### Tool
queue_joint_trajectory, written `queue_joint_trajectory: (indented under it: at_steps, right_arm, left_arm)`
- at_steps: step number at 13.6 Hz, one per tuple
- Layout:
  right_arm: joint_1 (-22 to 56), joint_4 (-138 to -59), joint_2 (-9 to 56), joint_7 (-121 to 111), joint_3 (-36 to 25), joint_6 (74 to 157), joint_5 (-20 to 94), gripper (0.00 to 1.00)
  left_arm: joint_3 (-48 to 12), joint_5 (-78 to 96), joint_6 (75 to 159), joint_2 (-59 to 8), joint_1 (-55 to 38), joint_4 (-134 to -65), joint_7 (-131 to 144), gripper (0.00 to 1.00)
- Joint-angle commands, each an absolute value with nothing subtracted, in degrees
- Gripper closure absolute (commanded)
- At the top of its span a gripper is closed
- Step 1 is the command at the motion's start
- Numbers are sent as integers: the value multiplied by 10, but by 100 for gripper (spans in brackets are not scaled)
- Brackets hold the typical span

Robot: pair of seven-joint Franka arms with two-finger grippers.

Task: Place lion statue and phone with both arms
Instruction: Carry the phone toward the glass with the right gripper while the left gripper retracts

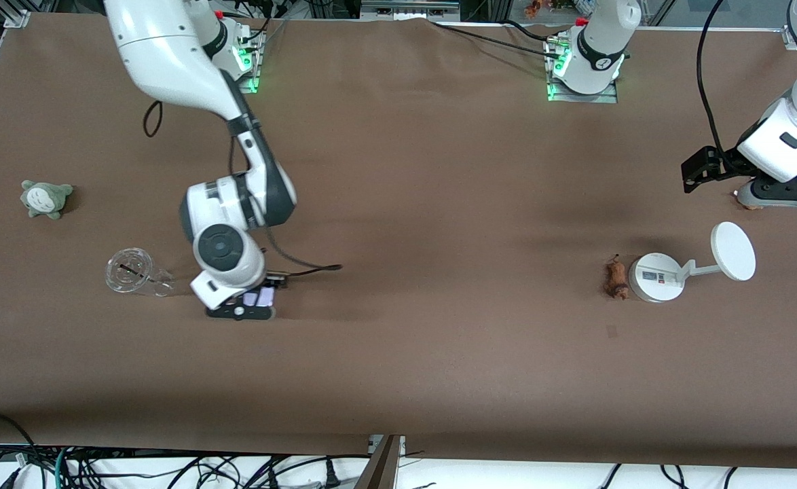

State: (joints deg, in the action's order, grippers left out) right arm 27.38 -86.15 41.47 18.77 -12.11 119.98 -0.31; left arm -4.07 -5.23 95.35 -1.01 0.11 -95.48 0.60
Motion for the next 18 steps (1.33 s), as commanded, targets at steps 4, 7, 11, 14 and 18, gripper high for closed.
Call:
queue_joint_trajectory:
  at_steps: [4,7,11,14,18]
  right_arm:
    - [213,-928,378,56,-113,1190,40,62]
    - [206,-939,377,36,-113,1192,40,62]
    - [185,-952,379,-10,-113,1194,40,62]
    - [182,-965,381,-11,-112,1209,40,62]
    - [182,-960,379,-21,-111,1209,40,0]
  left_arm:
    - [-46,-42,955,-3,3,-958,-4,0]
    - [-47,-42,955,-4,3,-959,-3,0]
    - [-48,-42,957,-7,4,-955,-4,0]
    - [-48,-42,957,-7,4,-955,-4,0]
    - [-48,-42,957,-7,4,-955,-4,0]
